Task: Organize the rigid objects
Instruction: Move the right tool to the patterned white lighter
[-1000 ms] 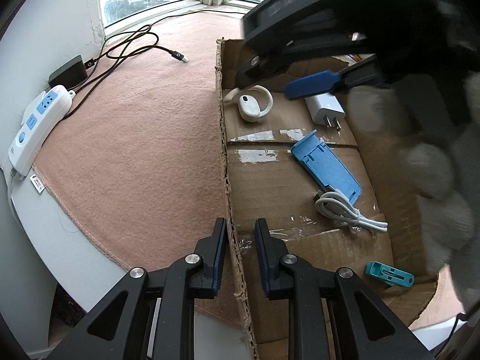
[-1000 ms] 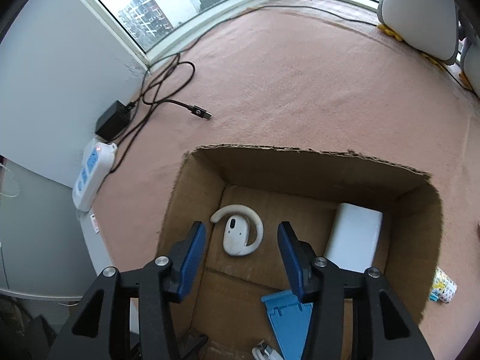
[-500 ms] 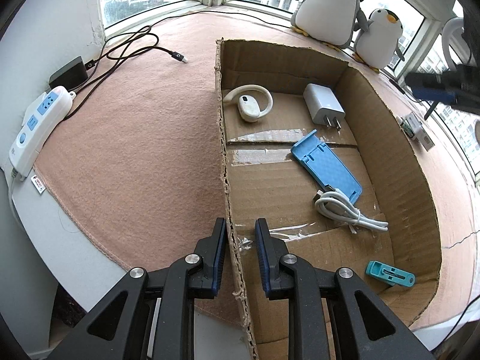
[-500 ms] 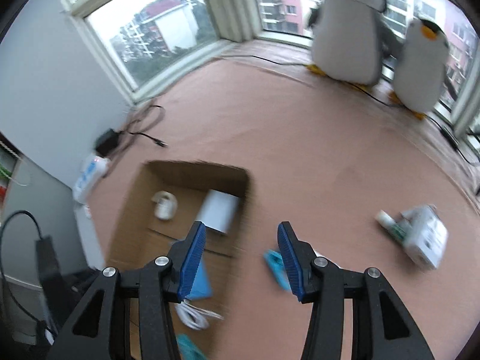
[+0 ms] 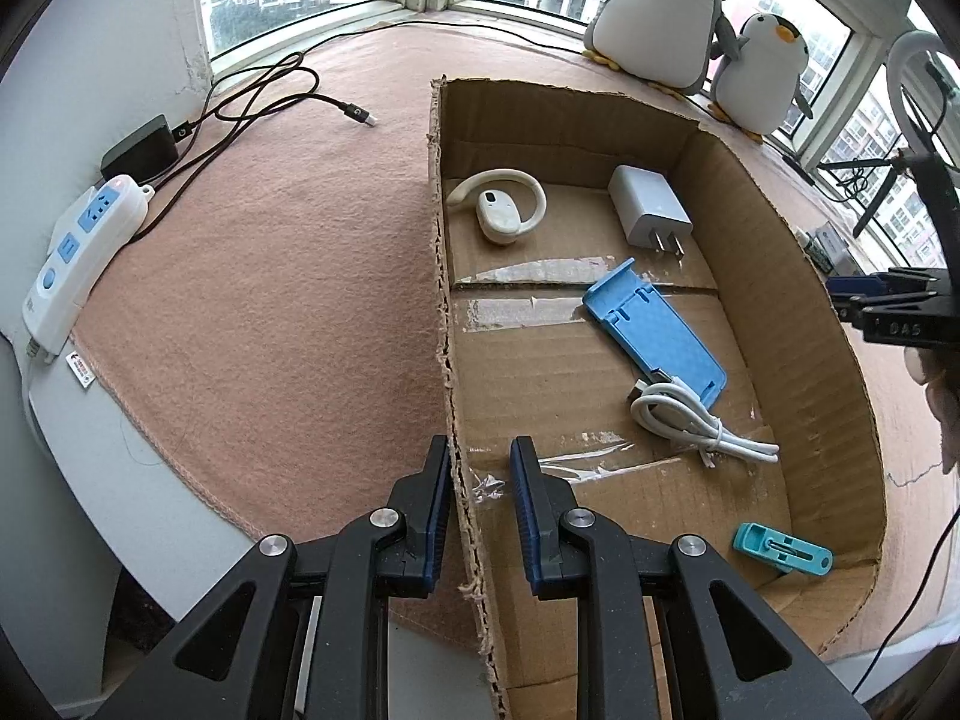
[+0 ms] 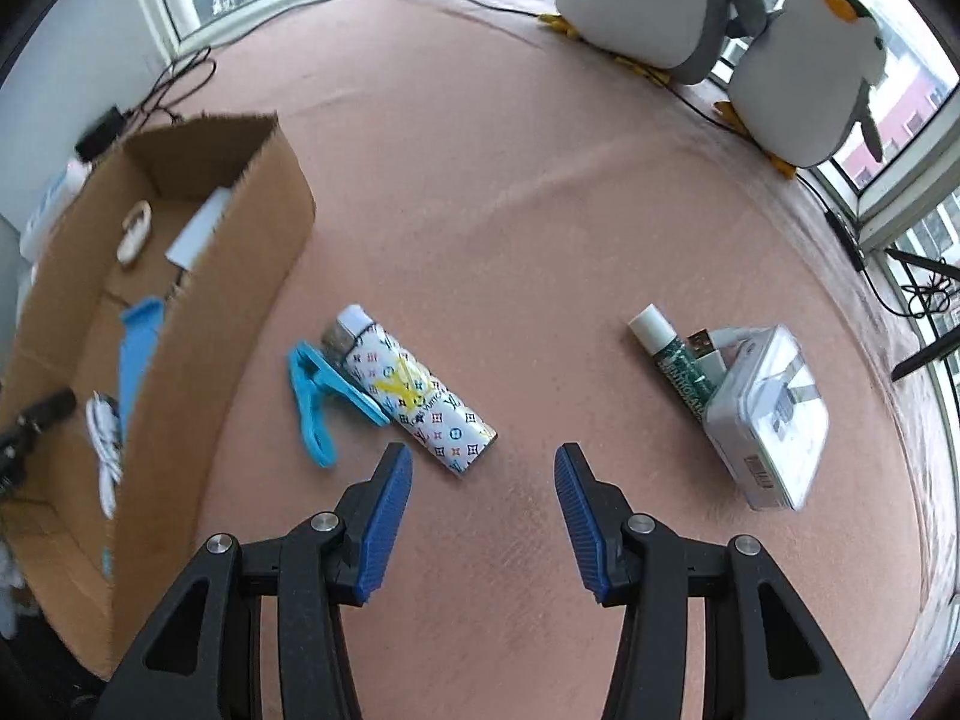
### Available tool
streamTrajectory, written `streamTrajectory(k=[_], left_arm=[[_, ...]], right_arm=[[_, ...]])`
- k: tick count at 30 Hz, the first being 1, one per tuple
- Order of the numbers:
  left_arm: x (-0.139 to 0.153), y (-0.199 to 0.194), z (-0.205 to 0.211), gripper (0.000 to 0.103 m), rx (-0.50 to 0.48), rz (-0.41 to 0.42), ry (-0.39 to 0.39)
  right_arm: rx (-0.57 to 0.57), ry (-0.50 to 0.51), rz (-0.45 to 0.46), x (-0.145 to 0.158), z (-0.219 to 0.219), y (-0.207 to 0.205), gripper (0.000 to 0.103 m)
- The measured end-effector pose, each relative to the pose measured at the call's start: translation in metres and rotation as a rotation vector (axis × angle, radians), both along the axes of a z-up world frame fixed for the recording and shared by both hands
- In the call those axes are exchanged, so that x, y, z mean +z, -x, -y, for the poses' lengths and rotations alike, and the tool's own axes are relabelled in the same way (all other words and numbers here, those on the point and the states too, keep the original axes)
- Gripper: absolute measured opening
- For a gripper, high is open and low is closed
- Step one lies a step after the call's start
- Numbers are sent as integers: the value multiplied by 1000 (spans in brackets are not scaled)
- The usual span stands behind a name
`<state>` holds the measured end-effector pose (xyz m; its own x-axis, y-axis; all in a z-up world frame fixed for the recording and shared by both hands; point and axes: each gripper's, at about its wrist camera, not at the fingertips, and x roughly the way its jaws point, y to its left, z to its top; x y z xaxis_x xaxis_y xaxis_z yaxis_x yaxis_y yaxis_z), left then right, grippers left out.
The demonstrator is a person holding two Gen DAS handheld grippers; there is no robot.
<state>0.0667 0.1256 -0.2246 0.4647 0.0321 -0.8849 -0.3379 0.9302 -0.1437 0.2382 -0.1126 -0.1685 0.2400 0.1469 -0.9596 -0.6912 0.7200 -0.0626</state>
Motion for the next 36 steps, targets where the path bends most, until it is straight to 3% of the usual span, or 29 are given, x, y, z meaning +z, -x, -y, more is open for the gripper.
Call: streamTrajectory(k=[18,28,34,36], left_arm=[[-1,-2,0,21,-6,-7,0],[-2,-2,-1,21,-7,-7,1],[-2,-3,-2,21,-7,-6,5],[-2,-3,-1,21,-6,-6,5]], right_arm=[[86,43,35,-11,-26,-9,46],[231,83,80,-11,-53,-8,46],[237,42,37,-13,-60,-23,45],[211,8,1,-14,-58,-28,40]])
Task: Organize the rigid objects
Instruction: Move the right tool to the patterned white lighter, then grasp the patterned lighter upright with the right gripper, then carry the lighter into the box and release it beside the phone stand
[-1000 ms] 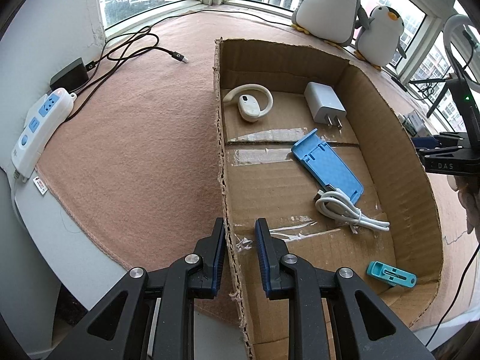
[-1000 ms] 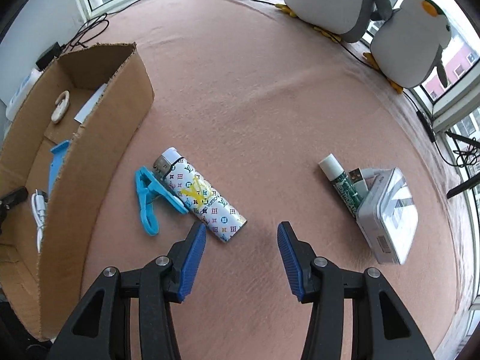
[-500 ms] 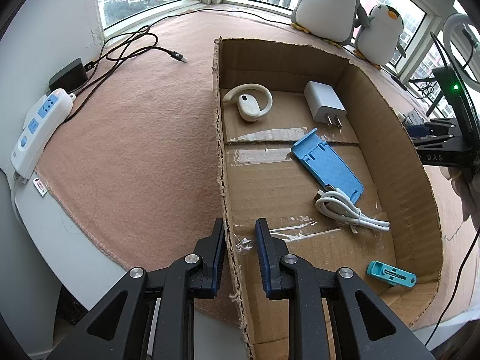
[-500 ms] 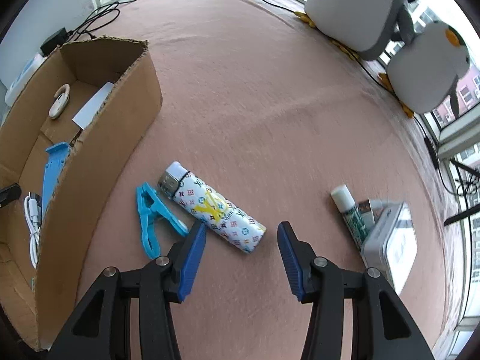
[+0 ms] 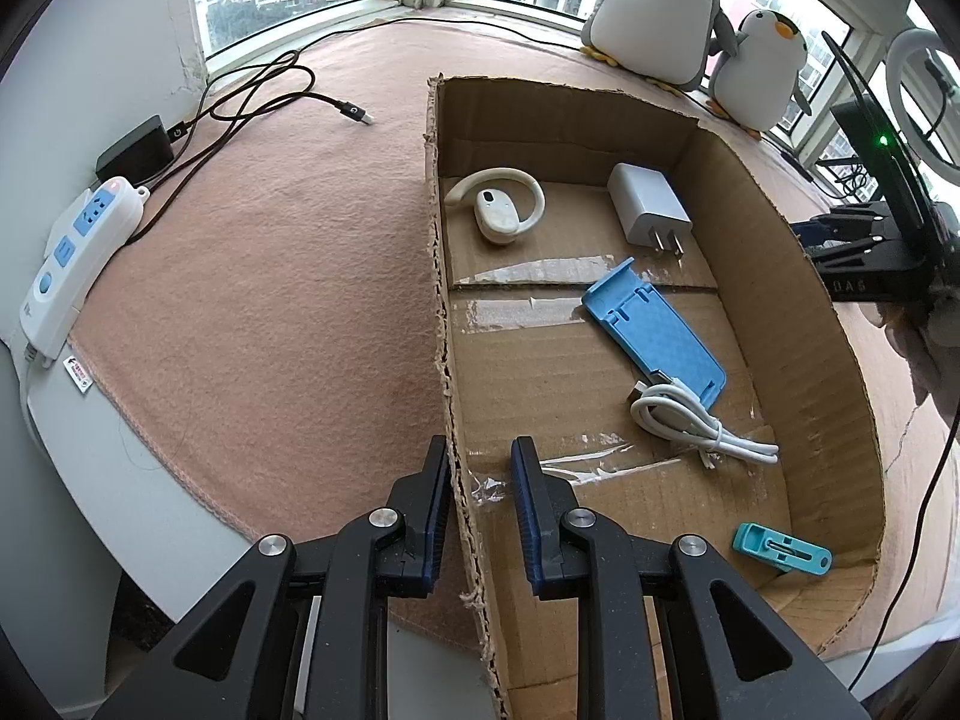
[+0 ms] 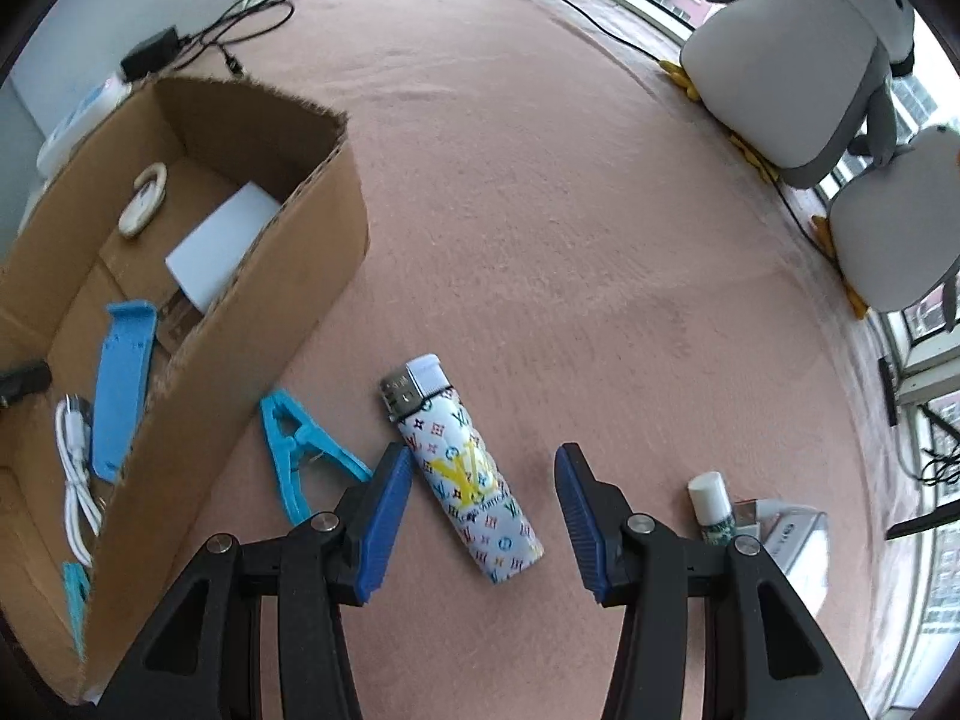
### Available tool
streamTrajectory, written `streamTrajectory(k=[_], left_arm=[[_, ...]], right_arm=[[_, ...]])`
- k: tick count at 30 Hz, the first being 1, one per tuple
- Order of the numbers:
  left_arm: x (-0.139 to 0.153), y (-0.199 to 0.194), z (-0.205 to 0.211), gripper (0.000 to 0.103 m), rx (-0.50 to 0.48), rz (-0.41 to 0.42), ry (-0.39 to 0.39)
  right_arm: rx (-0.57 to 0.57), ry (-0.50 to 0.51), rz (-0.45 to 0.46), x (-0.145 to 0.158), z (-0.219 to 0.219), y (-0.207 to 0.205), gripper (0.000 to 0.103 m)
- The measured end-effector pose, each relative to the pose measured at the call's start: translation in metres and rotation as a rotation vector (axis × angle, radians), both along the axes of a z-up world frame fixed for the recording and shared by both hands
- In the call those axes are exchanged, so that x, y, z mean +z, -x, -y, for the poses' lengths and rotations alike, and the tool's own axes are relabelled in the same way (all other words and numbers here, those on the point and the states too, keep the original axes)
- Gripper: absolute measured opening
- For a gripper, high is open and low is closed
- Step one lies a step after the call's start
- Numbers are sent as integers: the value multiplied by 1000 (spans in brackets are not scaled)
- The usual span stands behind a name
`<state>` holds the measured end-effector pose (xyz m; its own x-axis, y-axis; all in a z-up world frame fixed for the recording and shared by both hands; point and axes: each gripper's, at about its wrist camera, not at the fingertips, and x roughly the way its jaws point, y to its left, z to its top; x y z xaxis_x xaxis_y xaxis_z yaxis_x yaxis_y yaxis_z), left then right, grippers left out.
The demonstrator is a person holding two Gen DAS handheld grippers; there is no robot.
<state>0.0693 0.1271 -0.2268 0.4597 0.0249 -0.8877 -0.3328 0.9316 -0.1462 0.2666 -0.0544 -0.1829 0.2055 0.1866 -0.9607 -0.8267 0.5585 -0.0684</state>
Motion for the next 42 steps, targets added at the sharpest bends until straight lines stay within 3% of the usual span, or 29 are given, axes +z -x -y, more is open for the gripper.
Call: streamTrajectory(k=[6,11,21,27,35,42], left_arm=[[0,0,0,22,0,0,0],[0,0,0,22,1,0,0],[0,-1,-1,22,-1,1,0],[0,-1,-1,22,-1,2,1],[0,-1,-1,22,-1,2,0],[0,-1,-2,22,-1,2,4]], right_arm=[[-90,-52,-84,-2,6,-11,30],[-190,-71,-104,-1,13,-15,24],[-394,-176,-150,1,48,-13,22],[-458,-223,-143,13,67,-8,21],[-451,-329,-112,61,74,19,21],[-312,-395,-140,92,21,60,22]])
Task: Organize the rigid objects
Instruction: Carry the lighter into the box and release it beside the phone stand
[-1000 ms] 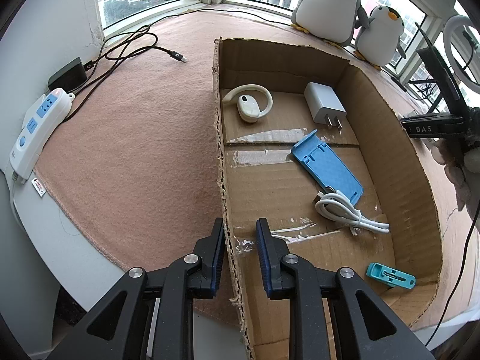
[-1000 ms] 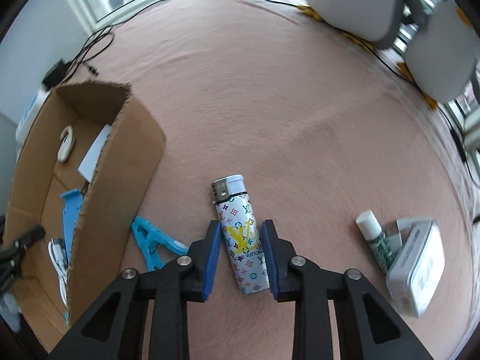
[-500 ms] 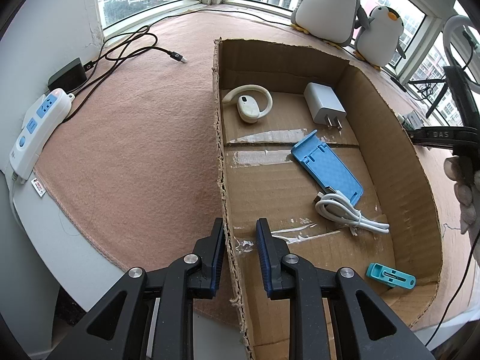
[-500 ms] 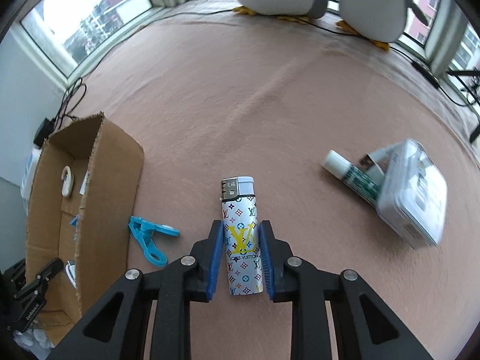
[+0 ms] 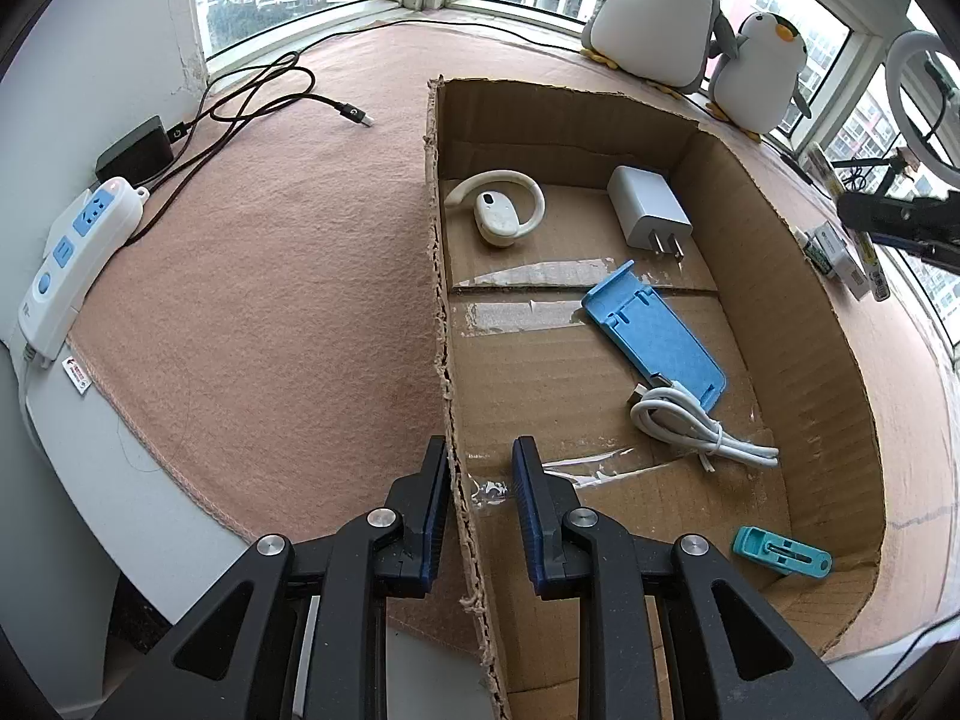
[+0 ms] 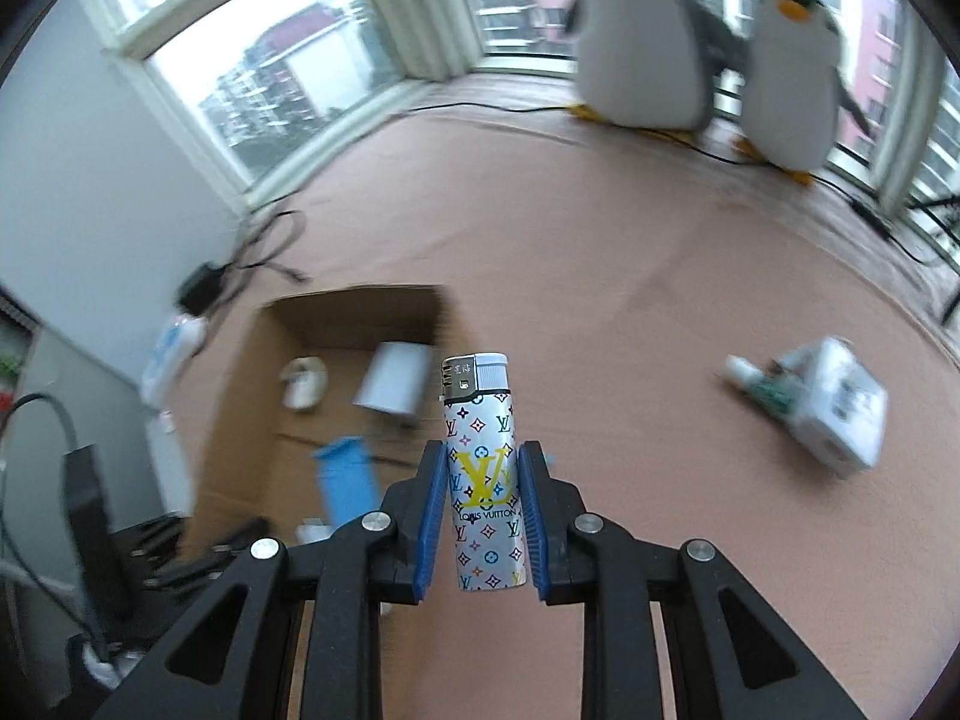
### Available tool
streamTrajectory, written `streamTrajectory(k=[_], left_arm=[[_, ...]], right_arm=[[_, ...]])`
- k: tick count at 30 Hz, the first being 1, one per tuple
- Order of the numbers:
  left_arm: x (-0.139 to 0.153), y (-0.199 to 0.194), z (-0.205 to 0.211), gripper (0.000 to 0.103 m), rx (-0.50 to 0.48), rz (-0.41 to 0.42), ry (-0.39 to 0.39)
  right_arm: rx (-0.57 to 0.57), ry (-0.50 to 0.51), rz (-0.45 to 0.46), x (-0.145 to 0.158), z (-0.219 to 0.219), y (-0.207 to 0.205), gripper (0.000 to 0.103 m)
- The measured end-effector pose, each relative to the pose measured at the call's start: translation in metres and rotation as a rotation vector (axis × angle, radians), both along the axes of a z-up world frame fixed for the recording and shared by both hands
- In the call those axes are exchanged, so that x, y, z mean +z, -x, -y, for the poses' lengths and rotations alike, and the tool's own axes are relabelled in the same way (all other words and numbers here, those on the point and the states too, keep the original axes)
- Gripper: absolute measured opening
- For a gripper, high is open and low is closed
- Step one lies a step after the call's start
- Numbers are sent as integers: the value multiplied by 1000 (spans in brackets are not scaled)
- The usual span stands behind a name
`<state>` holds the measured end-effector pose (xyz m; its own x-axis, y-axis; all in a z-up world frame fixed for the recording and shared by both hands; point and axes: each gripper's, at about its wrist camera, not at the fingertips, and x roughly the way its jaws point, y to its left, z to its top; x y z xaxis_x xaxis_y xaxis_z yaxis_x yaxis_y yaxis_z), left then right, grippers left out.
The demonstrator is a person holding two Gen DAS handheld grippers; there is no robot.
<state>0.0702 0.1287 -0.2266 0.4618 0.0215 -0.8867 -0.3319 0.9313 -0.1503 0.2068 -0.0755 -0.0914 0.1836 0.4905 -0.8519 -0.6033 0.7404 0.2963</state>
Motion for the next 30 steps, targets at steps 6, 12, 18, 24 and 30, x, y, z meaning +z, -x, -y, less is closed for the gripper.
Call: streamTrajectory(k=[6,12,18,24,30], left_arm=[[1,0,-1,22,1,2,2],[1,-1,0,22,2,3,2],[1,-1,0,22,1,5,6],[1,-1,0,22,2,6,7],[1,-1,-1,22,2,6,7]], right_arm=[[114,-19,-74,-12,-58,29,22],[153,1,-147,-37,-93,43,22],[158,21,-195,-58,-110,43,22],[165,30,-209,-65,-119,43,22],[190,36,-198,-64,-124,46,23]])
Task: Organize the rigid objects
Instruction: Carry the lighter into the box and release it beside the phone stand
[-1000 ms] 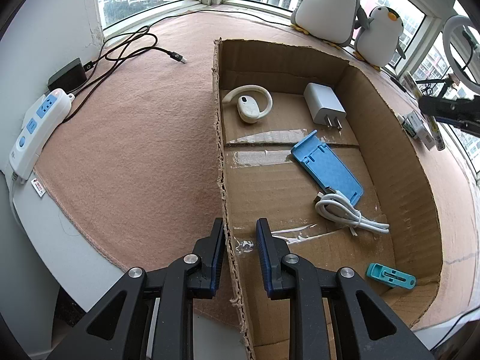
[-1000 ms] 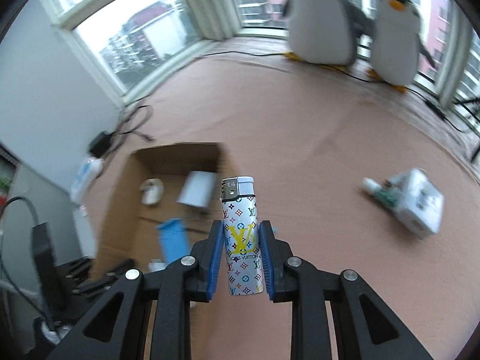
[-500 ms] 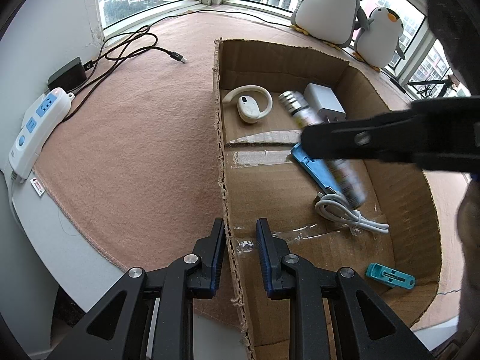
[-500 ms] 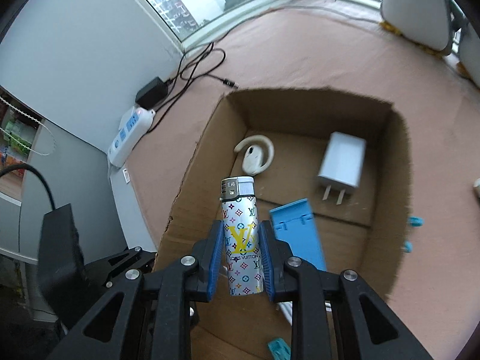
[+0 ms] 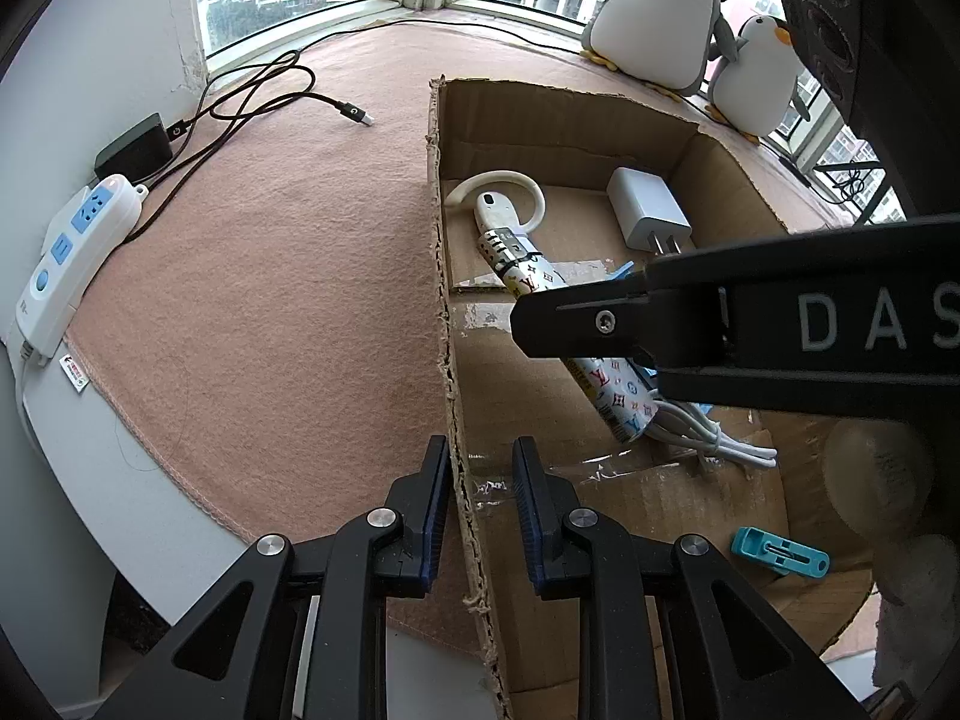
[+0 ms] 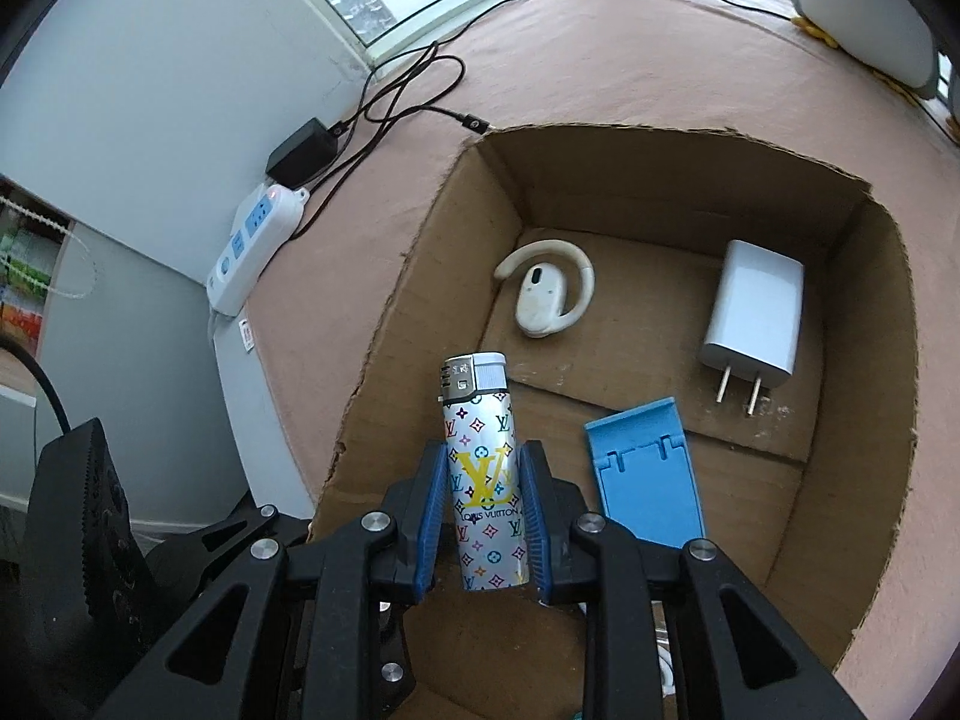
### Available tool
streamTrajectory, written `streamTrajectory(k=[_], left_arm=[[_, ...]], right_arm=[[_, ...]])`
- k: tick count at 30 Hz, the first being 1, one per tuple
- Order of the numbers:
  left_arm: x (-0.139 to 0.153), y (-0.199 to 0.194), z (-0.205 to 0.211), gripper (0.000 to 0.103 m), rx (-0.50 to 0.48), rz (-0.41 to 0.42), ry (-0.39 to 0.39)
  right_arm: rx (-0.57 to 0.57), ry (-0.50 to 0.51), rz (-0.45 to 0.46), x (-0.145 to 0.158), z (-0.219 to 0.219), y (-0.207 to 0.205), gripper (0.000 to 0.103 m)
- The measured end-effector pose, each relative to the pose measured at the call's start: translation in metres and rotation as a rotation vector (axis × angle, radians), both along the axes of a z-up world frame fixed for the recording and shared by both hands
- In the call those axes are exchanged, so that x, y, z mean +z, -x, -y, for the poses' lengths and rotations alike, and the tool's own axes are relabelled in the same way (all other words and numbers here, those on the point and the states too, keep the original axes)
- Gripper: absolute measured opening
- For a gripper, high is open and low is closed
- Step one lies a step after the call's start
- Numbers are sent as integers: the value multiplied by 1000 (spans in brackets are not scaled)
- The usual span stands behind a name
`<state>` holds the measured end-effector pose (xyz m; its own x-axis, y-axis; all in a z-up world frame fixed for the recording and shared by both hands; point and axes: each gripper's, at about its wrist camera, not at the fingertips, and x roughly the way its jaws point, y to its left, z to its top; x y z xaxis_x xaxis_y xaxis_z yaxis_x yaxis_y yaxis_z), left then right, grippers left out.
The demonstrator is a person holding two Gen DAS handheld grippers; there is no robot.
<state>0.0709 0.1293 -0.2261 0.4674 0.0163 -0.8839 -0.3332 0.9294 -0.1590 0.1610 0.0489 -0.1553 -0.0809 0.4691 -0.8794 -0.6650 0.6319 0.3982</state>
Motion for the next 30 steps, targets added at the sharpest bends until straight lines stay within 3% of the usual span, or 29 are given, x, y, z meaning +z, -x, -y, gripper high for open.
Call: streamTrajectory(k=[6,16,30], left_arm=[[0,0,-2,22,2,2,6],[-1,-1,-2,23,0,2,1],[-1,-1,-3,22,0,2,0]], right_arm=[[0,-2,6,2,0,-1,29],[-24,8,42,11,14,-7,29],[-190,-44,105,44,98,-35,29]])
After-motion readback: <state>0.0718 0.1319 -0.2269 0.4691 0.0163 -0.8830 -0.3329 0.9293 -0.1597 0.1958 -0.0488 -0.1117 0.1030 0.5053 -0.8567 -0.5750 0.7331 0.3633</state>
